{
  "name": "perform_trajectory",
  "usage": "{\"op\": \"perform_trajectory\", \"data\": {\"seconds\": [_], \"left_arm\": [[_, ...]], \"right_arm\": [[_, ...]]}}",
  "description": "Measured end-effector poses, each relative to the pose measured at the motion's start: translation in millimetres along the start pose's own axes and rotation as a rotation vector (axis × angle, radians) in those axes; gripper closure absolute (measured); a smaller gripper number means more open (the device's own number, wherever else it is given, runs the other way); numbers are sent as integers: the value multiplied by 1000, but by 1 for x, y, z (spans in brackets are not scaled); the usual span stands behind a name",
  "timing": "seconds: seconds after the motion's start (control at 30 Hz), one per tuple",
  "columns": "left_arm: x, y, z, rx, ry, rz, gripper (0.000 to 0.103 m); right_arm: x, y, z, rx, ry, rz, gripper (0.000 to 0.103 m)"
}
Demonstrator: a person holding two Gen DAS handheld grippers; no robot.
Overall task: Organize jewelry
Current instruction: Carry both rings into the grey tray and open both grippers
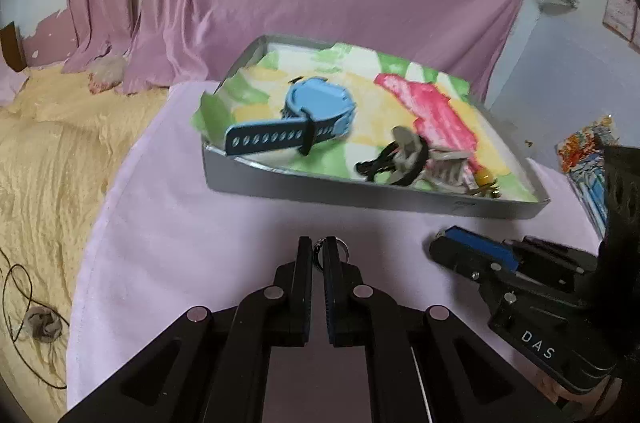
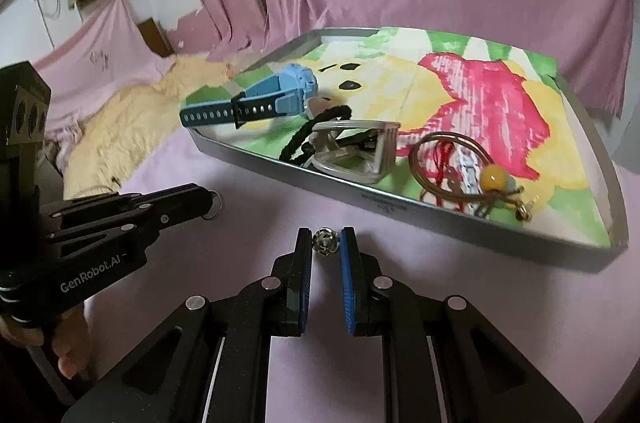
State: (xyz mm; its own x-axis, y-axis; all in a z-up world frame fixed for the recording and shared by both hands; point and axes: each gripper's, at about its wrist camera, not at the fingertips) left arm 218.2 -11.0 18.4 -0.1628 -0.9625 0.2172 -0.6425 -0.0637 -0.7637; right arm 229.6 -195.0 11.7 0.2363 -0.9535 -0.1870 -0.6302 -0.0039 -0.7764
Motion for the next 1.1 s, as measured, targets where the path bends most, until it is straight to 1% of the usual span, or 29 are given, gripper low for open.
{"op": "perform_trajectory", "data": {"seconds": [0.13, 0.27, 0.37, 0.47, 0.7, 0.87, 1.1], "left_arm": [[7, -6, -8, 40, 15, 2, 98], [11, -19, -14, 100, 15, -17, 98], [14, -30, -9, 135, 16, -43, 98], [20, -39, 1, 148, 7, -46, 98], [25, -46, 28, 124, -20, -25, 98], [27, -37, 48, 68, -32, 2, 98], [30, -34, 50, 77, -39, 25, 98]], "right_arm": [[9, 4, -17, 52, -2, 43, 91], [19, -2, -35, 113, 28, 55, 91], [30, -10, -43, 151, 45, 74, 91], [40, -18, -43, 177, 54, 105, 91], [64, -26, -26, 195, 95, 166, 91], [73, -22, -6, 161, 87, 207, 91], [74, -22, 5, 136, 103, 198, 90]]}}
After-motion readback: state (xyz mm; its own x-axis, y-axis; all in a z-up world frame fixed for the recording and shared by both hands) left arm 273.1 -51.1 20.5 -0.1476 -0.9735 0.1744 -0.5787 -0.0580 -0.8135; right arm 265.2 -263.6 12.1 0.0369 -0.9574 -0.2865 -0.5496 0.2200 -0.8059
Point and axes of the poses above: each gripper's, at about its wrist camera, not at the fingertips, and z roughly the way its jaws point, x to its right, y to its underside, and after that the axes turned 10 degrees about x, right-handed
